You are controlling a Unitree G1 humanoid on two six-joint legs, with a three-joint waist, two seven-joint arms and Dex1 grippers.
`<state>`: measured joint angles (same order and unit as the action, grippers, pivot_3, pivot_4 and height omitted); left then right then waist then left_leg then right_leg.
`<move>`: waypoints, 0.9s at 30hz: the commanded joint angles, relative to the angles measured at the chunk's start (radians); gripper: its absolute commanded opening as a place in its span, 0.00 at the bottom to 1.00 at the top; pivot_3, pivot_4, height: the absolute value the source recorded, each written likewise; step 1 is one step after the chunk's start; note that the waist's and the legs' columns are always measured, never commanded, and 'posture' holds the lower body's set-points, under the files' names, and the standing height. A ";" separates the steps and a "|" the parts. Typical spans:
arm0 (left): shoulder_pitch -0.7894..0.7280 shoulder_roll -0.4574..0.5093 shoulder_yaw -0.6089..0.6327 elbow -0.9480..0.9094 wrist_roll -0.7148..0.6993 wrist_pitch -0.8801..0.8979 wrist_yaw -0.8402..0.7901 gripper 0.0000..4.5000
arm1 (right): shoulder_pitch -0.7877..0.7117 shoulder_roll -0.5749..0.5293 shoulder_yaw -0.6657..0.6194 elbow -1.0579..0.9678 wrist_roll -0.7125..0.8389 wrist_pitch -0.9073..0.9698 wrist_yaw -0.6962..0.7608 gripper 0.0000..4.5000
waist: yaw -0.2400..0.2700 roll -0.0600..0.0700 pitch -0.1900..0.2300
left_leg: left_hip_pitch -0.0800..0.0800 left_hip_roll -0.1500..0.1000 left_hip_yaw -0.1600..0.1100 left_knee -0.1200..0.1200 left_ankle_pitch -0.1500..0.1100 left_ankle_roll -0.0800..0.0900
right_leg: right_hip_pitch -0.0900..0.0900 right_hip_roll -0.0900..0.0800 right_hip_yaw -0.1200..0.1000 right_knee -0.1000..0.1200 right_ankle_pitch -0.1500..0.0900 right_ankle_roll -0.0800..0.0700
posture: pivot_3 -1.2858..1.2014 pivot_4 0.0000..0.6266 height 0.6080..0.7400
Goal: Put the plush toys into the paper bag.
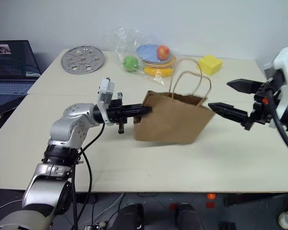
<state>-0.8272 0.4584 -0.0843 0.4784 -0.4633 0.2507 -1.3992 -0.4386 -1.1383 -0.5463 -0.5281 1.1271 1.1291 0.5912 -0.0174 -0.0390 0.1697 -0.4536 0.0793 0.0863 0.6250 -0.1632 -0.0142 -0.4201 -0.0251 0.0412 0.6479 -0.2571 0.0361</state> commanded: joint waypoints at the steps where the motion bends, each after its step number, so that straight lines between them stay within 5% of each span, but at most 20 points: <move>1: -0.052 -0.017 -0.047 0.191 0.089 -0.140 -0.120 0.01 | 0.045 -0.019 -0.061 -0.030 0.013 0.010 0.001 1.00 | 0.001 0.000 0.000 | 0.000 0.000 0.000 0.000 0.000 0.000 | 0.000 0.000 0.000 -0.001 0.000 0.000 | 0.52 0.24 1.00; 11: -0.115 -0.057 -0.001 0.375 0.170 -0.315 -0.096 0.01 | 0.091 -0.006 -0.088 -0.064 0.097 0.013 -0.067 1.00 | 0.000 0.000 0.000 | -0.003 0.000 -0.001 0.002 0.000 0.001 | -0.001 0.000 0.001 -0.001 0.003 0.006 | 0.52 0.24 1.00; 21: -0.140 -0.043 0.048 0.383 0.178 -0.343 -0.075 0.62 | 0.058 0.016 0.028 -0.015 0.038 -0.074 -0.038 1.00 | 0.000 0.000 0.000 | -0.003 0.000 -0.001 0.003 0.000 0.001 | -0.001 0.000 0.001 0.000 0.003 0.006 | 0.52 0.24 1.00; 25: -0.076 0.014 0.064 0.252 0.150 -0.229 -0.077 0.93 | 0.082 0.023 0.040 0.007 -0.002 -0.104 -0.005 1.00 | -0.001 0.000 0.000 | -0.003 0.000 -0.001 0.002 0.000 0.001 | -0.001 0.001 0.001 0.000 0.004 0.007 | 0.52 0.24 1.00; 27: -0.027 0.061 0.085 0.151 0.125 -0.146 -0.061 0.99 | 0.115 0.020 0.021 0.015 -0.027 -0.114 0.015 1.00 | -0.006 0.000 0.000 | -0.003 0.001 -0.001 0.002 0.000 0.001 | -0.001 0.001 0.001 0.000 0.004 0.008 | 0.52 0.24 1.00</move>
<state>-0.8691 0.4842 -0.0404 0.7213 -0.3018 0.0421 -1.4712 -0.3362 -1.1117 -0.4887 -0.5238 1.1230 1.0392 0.5837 -0.0237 -0.0391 0.1698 -0.4563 0.0805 0.0850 0.6269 -0.1636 -0.0134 -0.4211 -0.0236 0.0417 0.6481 -0.2526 0.0444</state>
